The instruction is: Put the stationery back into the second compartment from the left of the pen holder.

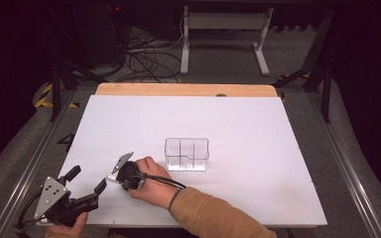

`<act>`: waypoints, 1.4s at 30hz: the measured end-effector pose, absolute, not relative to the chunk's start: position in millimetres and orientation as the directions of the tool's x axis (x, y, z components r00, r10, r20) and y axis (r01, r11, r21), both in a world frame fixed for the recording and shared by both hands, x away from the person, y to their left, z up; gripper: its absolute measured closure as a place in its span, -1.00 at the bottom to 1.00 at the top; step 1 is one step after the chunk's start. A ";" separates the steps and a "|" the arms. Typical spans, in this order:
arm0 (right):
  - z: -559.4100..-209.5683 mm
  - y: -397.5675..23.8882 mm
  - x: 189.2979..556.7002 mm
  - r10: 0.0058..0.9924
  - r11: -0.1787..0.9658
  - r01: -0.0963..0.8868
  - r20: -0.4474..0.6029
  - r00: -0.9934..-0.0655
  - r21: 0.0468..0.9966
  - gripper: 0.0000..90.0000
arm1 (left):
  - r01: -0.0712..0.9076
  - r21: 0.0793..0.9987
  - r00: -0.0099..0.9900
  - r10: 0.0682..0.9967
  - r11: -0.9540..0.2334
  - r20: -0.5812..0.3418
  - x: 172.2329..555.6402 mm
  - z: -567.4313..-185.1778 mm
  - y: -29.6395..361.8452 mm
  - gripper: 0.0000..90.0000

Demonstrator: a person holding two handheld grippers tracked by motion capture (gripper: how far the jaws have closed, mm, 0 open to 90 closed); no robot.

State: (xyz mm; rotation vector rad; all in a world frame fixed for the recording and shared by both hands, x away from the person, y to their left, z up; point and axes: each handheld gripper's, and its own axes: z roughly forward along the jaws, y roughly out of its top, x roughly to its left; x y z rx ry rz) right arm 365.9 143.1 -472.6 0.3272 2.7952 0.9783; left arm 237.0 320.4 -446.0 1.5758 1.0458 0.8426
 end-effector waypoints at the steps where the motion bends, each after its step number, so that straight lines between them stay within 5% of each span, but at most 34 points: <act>1: -472.7 143.1 365.9 0.257 0.762 0.151 -0.080 -0.963 0.630 0.74 | 0.210 0.972 0.379 0.925 -0.102 0.015 237.1 -446.2 320.2 -0.77; 42: -411.3 89.9 362.3 0.336 0.614 0.163 -0.070 -0.939 0.772 0.75 | 0.205 0.973 0.385 0.923 -0.107 0.021 236.4 -446.2 319.0 -0.76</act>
